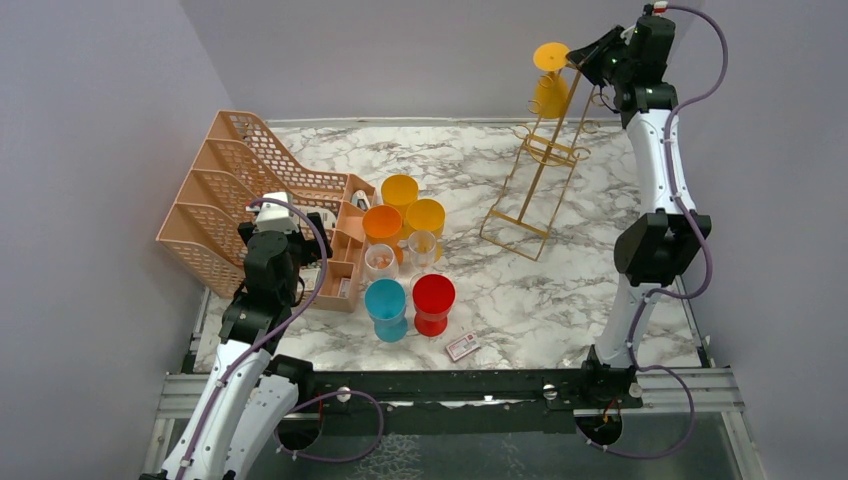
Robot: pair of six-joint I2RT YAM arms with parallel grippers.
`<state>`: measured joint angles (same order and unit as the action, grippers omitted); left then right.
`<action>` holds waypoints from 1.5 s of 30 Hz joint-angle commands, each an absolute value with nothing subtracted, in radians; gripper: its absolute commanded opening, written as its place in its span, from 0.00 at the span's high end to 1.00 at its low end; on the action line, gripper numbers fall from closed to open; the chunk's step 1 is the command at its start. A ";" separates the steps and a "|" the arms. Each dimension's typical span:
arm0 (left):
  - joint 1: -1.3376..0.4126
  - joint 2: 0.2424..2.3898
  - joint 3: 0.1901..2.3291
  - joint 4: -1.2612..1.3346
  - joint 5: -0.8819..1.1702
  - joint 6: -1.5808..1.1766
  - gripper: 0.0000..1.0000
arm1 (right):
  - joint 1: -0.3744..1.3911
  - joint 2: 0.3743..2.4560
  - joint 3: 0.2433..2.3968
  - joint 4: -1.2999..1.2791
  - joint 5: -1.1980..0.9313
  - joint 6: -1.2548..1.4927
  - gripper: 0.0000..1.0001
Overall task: Take the wine glass off the wine glass rack
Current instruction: Pick up the wine glass from the wine rack.
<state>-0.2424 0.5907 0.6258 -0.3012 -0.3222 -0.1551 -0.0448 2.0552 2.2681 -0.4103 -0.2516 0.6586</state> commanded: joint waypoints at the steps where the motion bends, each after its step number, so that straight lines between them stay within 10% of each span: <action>1: -0.239 0.582 0.623 -0.295 -0.310 -0.146 0.01 | -0.066 1.997 2.165 -0.321 -0.301 0.798 0.99; 16: -0.239 0.581 0.623 -0.295 -0.310 -0.146 0.01 | -0.084 1.955 2.028 -0.156 -0.399 1.047 0.99; 28: -0.239 0.580 0.623 -0.295 -0.308 -0.146 0.01 | -0.085 1.982 2.058 -0.210 -0.432 1.003 0.79; 45: -0.239 0.581 0.623 -0.295 -0.309 -0.146 0.01 | -0.084 1.995 2.069 -0.188 -0.449 1.068 0.99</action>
<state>-0.2424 0.5907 0.6258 -0.3012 -0.3222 -0.1555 -0.0864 1.9980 2.0441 -0.1879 -0.4141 1.0355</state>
